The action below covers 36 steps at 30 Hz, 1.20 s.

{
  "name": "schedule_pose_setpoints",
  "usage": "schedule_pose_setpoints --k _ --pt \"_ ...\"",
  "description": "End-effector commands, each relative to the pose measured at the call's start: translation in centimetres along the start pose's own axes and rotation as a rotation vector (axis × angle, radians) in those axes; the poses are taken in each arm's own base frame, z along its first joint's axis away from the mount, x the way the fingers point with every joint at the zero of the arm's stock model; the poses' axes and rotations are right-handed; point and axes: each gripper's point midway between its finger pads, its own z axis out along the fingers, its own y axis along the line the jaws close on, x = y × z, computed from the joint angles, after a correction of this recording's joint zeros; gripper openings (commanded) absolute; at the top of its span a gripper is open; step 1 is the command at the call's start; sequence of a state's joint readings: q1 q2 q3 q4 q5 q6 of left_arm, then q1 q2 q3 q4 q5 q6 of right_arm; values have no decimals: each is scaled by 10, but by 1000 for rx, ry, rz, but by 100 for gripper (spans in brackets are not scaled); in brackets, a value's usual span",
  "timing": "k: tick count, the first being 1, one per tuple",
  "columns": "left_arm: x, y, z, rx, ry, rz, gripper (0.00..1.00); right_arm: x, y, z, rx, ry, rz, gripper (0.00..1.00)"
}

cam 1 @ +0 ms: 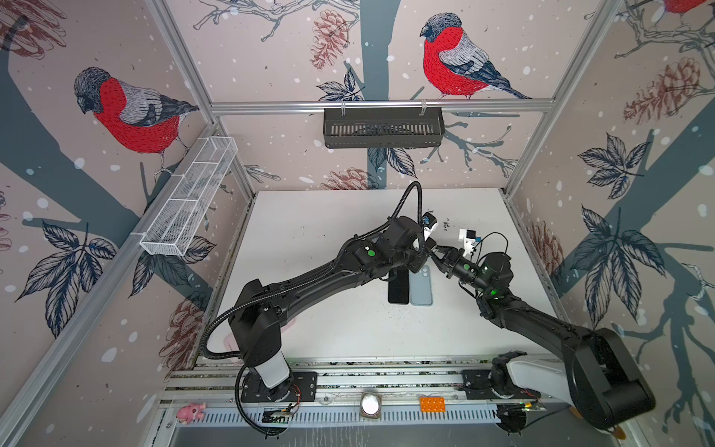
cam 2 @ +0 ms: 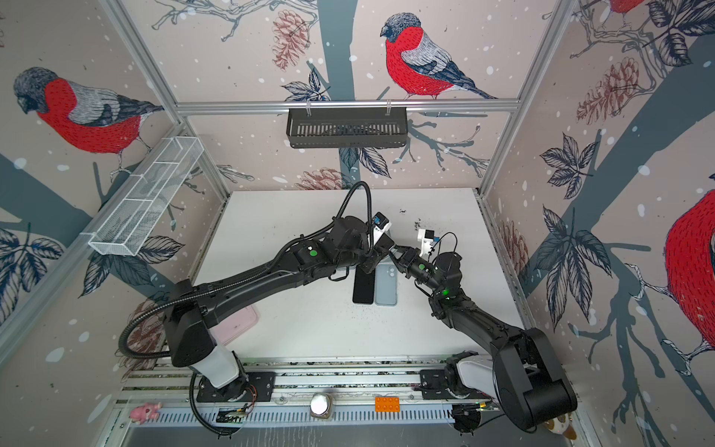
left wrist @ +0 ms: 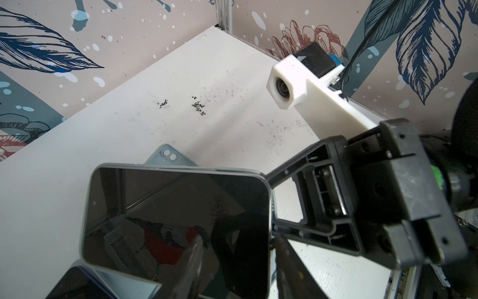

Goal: Take the phone out of the phone case
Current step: Remove the phone case from the phone.

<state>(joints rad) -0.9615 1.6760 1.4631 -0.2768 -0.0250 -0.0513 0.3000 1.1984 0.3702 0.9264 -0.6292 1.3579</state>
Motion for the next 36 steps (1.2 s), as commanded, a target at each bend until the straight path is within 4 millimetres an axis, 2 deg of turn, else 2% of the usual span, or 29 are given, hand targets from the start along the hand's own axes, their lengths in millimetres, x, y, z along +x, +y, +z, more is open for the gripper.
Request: schedule_pose_setpoints --k 1,12,20,28,36 --pt "-1 -5 2 17 -5 20 45 -3 17 -1 -65 -18 -52 0" --pt "6 13 12 -152 28 57 41 2 18 0 -71 -10 -49 0" --pt "5 35 3 -313 17 81 31 5 20 0 -78 -7 -44 0" --pt "5 29 -1 -278 -4 100 23 11 21 2 -78 1 -39 0" --pt "1 18 -3 -216 -13 107 10 13 18 0 -71 0 -32 0"
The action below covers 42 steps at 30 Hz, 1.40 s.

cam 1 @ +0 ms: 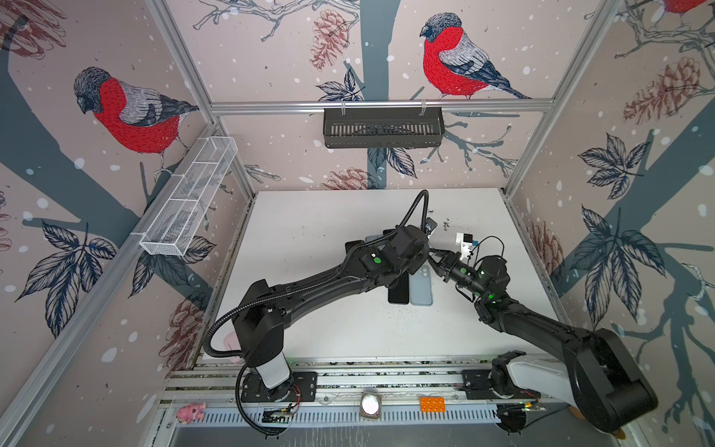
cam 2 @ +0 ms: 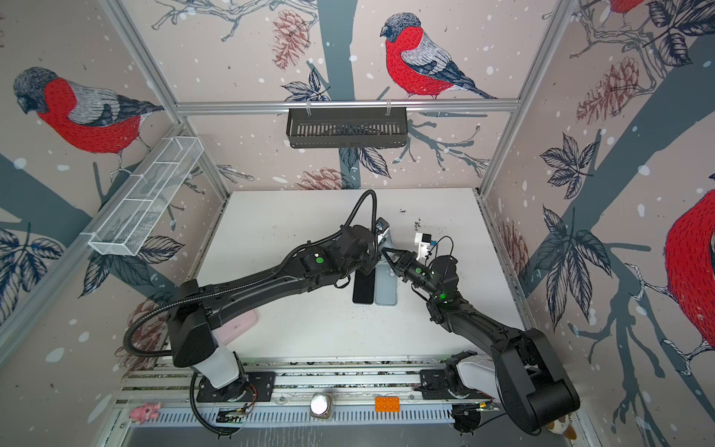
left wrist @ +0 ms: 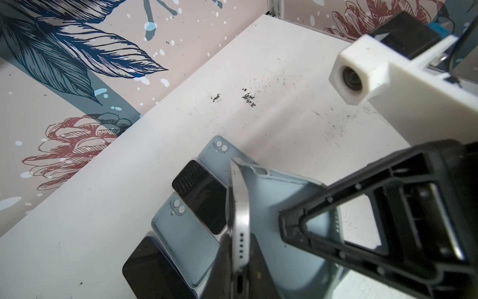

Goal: Take the phone out of the phone case
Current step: Remove the phone case from the phone, then place the phone case at the center of the table, then place the phone at the center of the table.

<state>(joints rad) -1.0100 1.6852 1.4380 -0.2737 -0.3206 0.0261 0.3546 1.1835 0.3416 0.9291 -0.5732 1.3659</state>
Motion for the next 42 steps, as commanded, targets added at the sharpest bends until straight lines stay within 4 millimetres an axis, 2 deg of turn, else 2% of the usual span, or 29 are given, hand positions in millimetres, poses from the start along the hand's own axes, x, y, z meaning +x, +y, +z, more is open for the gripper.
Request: schedule_pose_setpoints --k 1,5,12,18,22,29,31,34,42 --pt "-13 -6 -7 44 -43 -9 9 0 22 -2 -82 1 -47 0" --pt "-17 -10 -13 75 -61 -19 5 1 21 -3 -74 -1 -45 0" --pt "-26 -2 -34 73 -127 -21 0 5 16 -9 -45 -7 -48 0" --pt "-33 11 -70 55 -220 33 0 14 5 -12 -5 -4 -33 0" --pt "-26 25 -97 8 -279 77 0 21 -11 -15 38 -10 10 0" --pt "4 40 -130 -44 -301 167 0 34 -21 -15 69 -25 61 0" --pt "28 40 -129 -56 -252 211 0 38 -23 -14 79 -29 76 0" --pt "53 49 -131 -119 -187 255 0 41 -30 -15 108 -49 102 0" --pt "93 49 -143 -119 -146 359 0 66 -51 -19 199 -67 194 0"
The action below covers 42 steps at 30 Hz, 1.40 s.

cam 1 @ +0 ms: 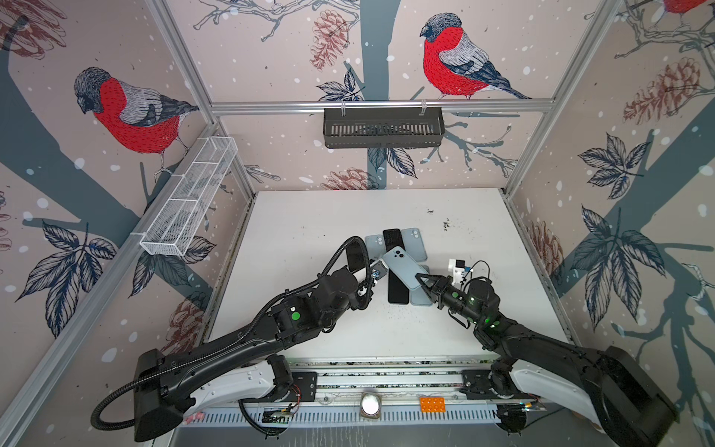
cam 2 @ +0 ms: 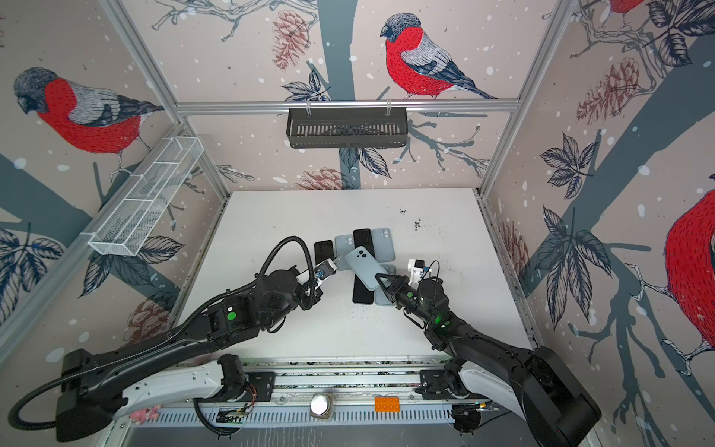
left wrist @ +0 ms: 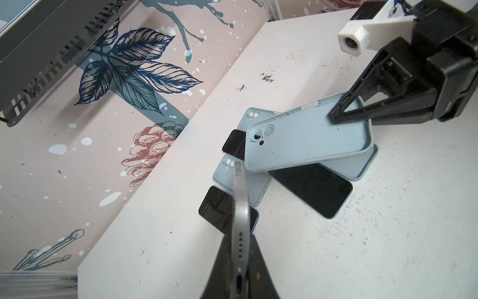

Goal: Take the phone out of the phone case
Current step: Place the phone at the center of the table.

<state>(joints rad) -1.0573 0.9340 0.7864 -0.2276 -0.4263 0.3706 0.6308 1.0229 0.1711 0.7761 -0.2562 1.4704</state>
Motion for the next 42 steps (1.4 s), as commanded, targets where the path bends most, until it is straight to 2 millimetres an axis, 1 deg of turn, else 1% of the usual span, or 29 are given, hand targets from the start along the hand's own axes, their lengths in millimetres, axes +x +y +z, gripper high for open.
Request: schedule_pose_setpoints --k 1,5,10,14,17,21,25,27,31,35,42 --pt "3 0 -4 -10 -10 59 0 -1 -10 -1 45 -66 57 0" --pt "24 -16 -1 32 45 117 0 7 -22 -4 88 -87 113 0" --pt "51 -35 3 80 120 194 0 21 -27 -2 154 -111 150 0" --pt "61 -39 3 82 119 229 0 31 -28 3 182 -110 170 0" --pt "67 -47 3 112 109 262 0 42 -30 9 193 -87 191 0" --pt "79 -59 6 140 116 326 0 55 -41 15 232 -67 233 0" --pt "88 -64 9 146 128 376 0 70 -43 26 256 -40 242 0" --pt "93 -64 11 134 138 401 0 75 -43 31 269 -31 247 0" --pt "100 -63 14 108 143 440 0 87 -52 41 308 -10 265 0" --pt "107 -61 18 78 150 479 0 89 -63 42 346 -29 279 0" --pt "113 -65 24 71 156 505 0 88 -69 40 396 -88 266 3"
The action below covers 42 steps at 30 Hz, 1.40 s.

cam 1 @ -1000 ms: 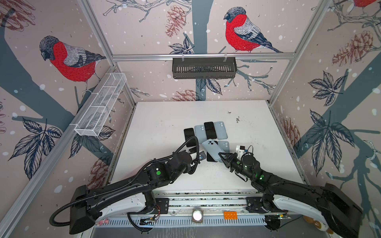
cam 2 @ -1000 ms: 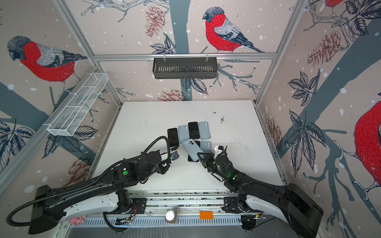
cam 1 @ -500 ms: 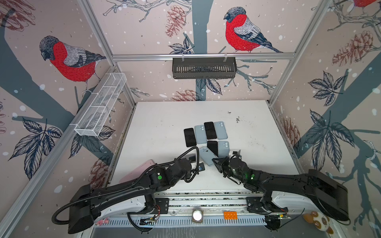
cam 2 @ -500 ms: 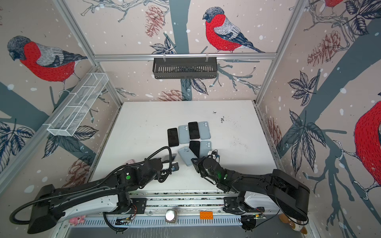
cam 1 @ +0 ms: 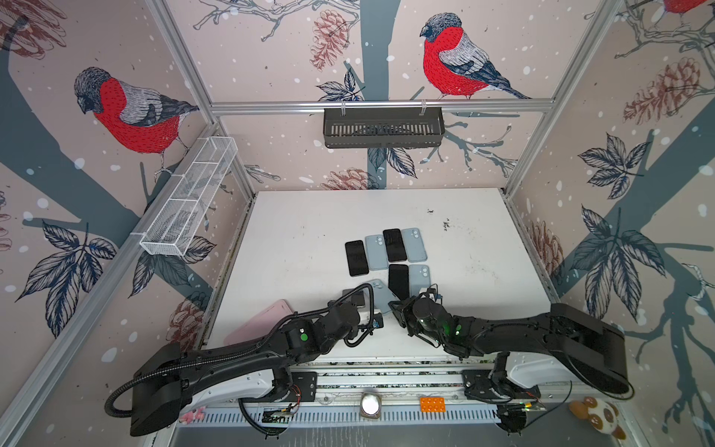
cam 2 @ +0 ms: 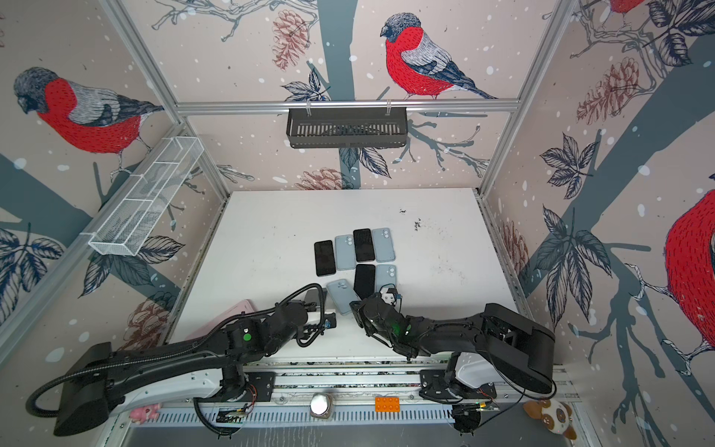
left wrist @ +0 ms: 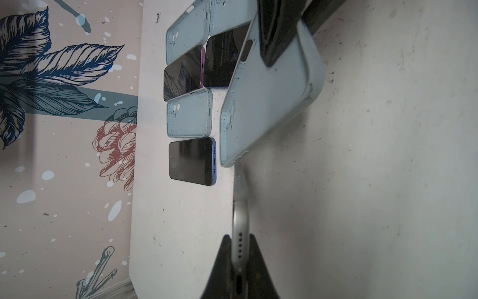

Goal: Take the phone out of the phone case
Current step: Place the phone at the center of the table.

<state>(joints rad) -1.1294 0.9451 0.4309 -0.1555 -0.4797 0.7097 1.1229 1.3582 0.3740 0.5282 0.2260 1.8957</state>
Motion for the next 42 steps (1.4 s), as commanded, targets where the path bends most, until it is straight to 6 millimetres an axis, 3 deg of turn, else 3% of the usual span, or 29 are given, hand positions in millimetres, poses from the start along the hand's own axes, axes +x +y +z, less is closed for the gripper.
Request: schedule_pose_setpoints --k 1,9,19,32,39,42 --pt "-10 14 3 -79 -36 3 0 -7 -5 1 24 -62 18 4" --pt "-6 9 8 -96 -38 40 0 -7 -17 9 59 -94 36 7" --pt "4 -19 14 -32 -67 178 0 -11 -23 10 50 -181 76 15" --pt "12 -30 17 -17 -66 231 0 8 -24 27 -27 -129 162 25" --pt "15 -34 18 -8 -63 235 5 18 -20 27 -66 -87 160 35" --pt "16 -35 19 -4 -62 235 11 19 -18 26 -70 -80 143 44"
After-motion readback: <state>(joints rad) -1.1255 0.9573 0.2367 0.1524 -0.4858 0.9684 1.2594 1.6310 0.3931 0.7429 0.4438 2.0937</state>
